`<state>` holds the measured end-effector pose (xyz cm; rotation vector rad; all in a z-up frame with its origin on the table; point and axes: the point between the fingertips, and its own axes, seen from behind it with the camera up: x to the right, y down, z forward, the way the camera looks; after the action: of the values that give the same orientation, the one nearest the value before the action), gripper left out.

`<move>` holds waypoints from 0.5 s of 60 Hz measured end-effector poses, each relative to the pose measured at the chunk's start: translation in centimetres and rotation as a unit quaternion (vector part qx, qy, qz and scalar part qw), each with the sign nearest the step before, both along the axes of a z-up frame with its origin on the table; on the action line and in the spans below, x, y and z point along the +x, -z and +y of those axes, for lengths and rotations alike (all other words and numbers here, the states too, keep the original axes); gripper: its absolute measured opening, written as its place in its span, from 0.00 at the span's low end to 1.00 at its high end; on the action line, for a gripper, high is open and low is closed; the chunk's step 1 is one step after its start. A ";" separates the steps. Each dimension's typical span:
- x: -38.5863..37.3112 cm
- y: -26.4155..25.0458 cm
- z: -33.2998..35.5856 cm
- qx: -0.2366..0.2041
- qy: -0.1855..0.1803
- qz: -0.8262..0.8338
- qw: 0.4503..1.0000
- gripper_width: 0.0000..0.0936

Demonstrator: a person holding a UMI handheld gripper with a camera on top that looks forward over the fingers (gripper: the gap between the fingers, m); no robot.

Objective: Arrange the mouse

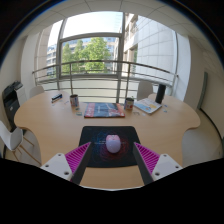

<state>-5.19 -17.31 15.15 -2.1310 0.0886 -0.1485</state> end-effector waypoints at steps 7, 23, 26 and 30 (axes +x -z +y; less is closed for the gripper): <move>-1.1 -1.6 -5.0 0.005 0.004 -0.010 1.000 0.91; -3.8 -2.6 -12.5 0.007 -0.006 -0.024 1.000 0.90; -3.9 -2.7 -13.0 0.007 -0.007 -0.027 1.000 0.91; -4.1 -3.1 -13.6 0.008 -0.006 -0.025 1.000 0.90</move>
<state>-9.27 -30.93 18.27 -2.1102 0.0469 -0.1933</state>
